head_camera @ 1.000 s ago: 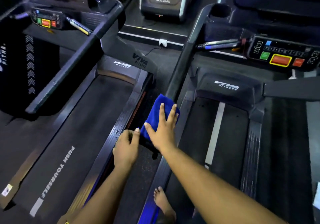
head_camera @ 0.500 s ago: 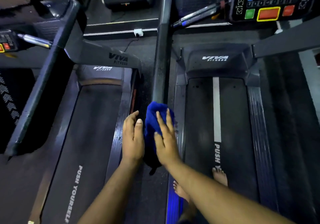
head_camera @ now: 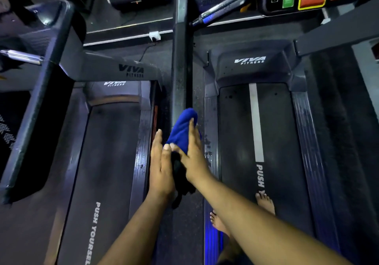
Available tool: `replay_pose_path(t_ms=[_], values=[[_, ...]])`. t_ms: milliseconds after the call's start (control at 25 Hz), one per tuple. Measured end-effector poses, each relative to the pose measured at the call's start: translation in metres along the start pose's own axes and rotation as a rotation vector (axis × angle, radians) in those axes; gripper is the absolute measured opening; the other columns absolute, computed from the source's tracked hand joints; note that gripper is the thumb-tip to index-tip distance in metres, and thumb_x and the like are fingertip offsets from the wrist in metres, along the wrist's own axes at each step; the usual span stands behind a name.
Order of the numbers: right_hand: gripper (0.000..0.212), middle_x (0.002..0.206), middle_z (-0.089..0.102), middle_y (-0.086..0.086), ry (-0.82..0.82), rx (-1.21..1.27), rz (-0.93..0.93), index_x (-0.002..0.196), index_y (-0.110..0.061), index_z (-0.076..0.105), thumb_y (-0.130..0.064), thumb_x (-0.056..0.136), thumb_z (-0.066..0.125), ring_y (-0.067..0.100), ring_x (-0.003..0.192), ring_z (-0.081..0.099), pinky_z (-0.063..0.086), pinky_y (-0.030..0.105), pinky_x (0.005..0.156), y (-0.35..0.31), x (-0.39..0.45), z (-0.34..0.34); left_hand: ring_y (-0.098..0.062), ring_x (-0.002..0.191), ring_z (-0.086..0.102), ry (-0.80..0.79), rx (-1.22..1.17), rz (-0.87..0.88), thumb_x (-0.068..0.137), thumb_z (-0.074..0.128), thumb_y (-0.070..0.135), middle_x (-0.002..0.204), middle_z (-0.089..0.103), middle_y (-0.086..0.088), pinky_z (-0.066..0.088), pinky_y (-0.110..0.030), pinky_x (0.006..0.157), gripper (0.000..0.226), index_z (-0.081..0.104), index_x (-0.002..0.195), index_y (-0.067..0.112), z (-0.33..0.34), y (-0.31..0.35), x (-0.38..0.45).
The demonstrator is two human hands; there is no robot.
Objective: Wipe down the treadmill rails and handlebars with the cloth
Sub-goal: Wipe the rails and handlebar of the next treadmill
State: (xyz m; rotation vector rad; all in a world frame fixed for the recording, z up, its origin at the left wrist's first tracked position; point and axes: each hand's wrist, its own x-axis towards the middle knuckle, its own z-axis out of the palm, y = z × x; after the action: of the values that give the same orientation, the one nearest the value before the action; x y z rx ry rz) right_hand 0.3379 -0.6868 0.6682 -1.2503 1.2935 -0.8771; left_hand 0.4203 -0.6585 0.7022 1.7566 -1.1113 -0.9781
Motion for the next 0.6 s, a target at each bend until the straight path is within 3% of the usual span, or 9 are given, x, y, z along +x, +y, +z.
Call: replay_pose_path(t_ms=[80,200,320,400,520,600], values=[[0.086,0.166,-0.009,0.010,0.017,-0.240,-0.040,0.156,-0.030,0.000,-0.037,0.094,0.059,0.035,0.152,-0.002,0.009,0.051,0.124,-0.015,0.041,-0.001,0.007,0.144,0.020,0.025,0.049,0.010,0.095,0.030,0.052,0.156,0.021,0.016,0.017,-0.012,0.116,0.058,0.022,0.148,0.030,-0.003,0.002,0.008],[0.080,0.164,-0.018,0.006,0.000,-0.444,-0.033,0.157,-0.034,0.004,-0.038,0.096,0.056,0.039,0.151,-0.006,0.011,0.053,0.123,-0.039,0.107,-0.009,0.003,0.145,0.016,0.016,0.150,0.030,0.095,0.027,0.053,0.156,0.018,0.016,0.015,-0.022,0.120,0.070,0.018,0.156,0.021,-0.002,0.001,0.024],[0.073,0.165,-0.015,0.004,-0.001,-0.344,-0.087,0.157,-0.030,0.013,-0.032,0.097,0.055,0.033,0.152,-0.004,0.016,0.052,0.122,-0.029,0.087,-0.014,0.000,0.148,0.020,-0.001,0.070,0.006,0.092,0.027,0.061,0.162,0.022,0.011,0.019,-0.039,0.124,0.076,0.021,0.157,0.020,0.007,-0.002,0.020],[0.072,0.166,-0.011,-0.001,-0.009,-0.175,-0.125,0.157,-0.029,0.012,-0.032,0.098,0.052,0.024,0.153,-0.004,0.015,0.049,0.123,-0.008,0.034,-0.011,0.007,0.144,0.024,-0.002,-0.041,-0.013,0.092,0.029,0.063,0.157,0.028,0.020,0.021,-0.040,0.124,0.072,0.025,0.154,0.027,0.012,-0.008,0.013],[0.085,0.167,-0.002,-0.002,-0.022,-0.069,-0.136,0.157,-0.030,0.005,-0.046,0.092,0.057,0.016,0.153,-0.002,0.005,0.041,0.125,0.009,0.025,-0.006,-0.003,0.146,0.030,0.000,-0.204,0.000,0.091,0.039,0.071,0.159,0.032,0.012,0.023,-0.045,0.123,0.062,0.034,0.146,0.044,0.013,-0.017,0.016],[0.096,0.166,0.011,-0.003,0.019,-0.013,-0.009,0.157,-0.031,0.015,-0.060,0.080,0.064,0.013,0.153,0.009,0.008,0.043,0.125,0.004,0.066,-0.012,-0.009,0.148,0.028,-0.028,-0.212,0.004,0.089,0.043,0.073,0.161,0.031,0.007,0.021,-0.049,0.122,0.058,0.037,0.142,0.052,0.013,-0.020,0.023]])
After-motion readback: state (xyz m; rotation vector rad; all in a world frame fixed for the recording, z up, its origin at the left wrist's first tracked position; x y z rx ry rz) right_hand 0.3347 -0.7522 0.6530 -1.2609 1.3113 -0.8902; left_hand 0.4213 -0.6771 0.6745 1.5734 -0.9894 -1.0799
